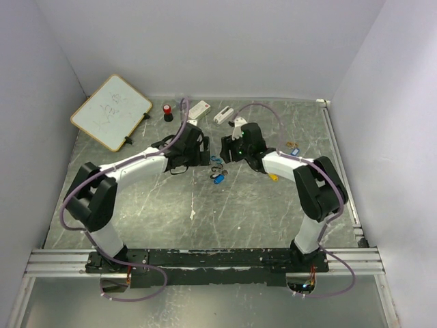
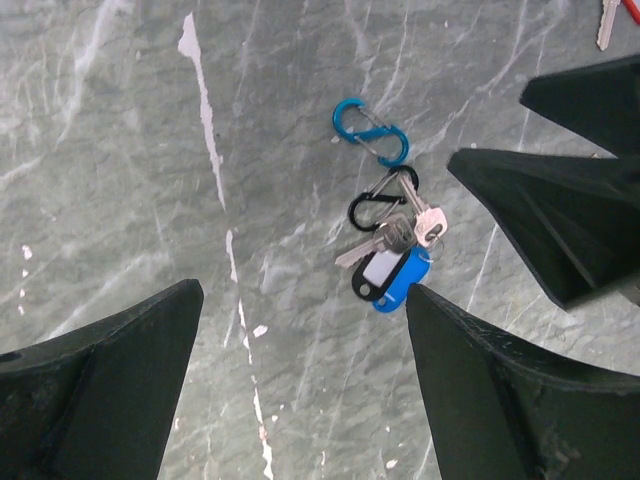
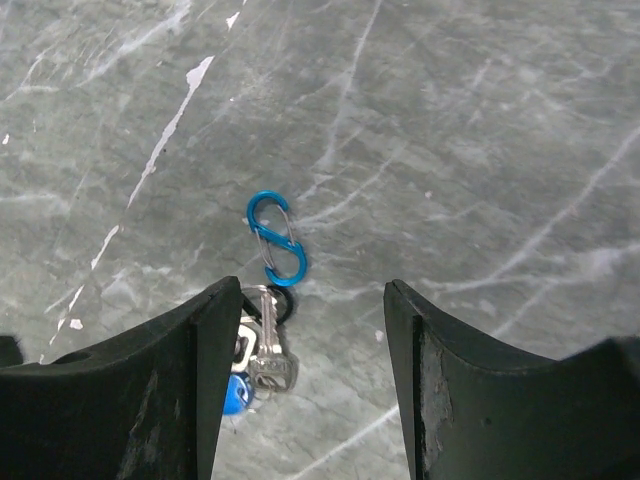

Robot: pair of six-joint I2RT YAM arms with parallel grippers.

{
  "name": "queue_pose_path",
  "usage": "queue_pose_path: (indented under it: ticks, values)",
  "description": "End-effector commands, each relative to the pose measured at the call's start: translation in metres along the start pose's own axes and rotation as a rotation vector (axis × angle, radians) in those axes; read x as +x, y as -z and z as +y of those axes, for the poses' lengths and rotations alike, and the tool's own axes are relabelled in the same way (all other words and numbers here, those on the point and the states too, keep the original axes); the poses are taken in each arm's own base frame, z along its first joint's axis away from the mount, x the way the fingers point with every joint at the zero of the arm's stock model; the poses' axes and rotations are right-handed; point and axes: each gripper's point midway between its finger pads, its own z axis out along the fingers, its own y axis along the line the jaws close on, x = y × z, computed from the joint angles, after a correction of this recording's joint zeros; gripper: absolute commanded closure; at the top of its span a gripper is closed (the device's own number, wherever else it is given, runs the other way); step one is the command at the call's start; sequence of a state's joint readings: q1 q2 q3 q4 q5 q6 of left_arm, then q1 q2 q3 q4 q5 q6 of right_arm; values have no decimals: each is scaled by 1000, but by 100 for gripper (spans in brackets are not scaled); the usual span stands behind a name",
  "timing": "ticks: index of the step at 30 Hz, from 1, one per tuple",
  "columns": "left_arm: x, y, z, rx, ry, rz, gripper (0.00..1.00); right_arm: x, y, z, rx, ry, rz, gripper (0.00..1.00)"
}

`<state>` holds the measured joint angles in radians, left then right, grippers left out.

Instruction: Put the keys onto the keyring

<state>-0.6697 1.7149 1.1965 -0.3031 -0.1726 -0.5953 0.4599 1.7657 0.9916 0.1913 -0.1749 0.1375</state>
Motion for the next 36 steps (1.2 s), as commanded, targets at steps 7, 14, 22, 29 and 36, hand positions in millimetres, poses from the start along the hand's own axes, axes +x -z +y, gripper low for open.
queue_pose_path:
  ticks: [7,14,22,29,36]
  values:
    - [-12,26,24,17,88,-60,7,12,-32,33,-72,93,85,41]
    - [-13,32,34,11,99,-72,7,23,-45,34,-58,83,116,41]
    - [-10,33,39,8,103,-66,7,32,-51,33,-52,40,131,40]
    - [-9,32,41,7,107,-63,7,39,-51,40,-85,3,143,40]
    - [-9,32,44,2,114,-67,7,47,-51,57,-110,-13,156,41]
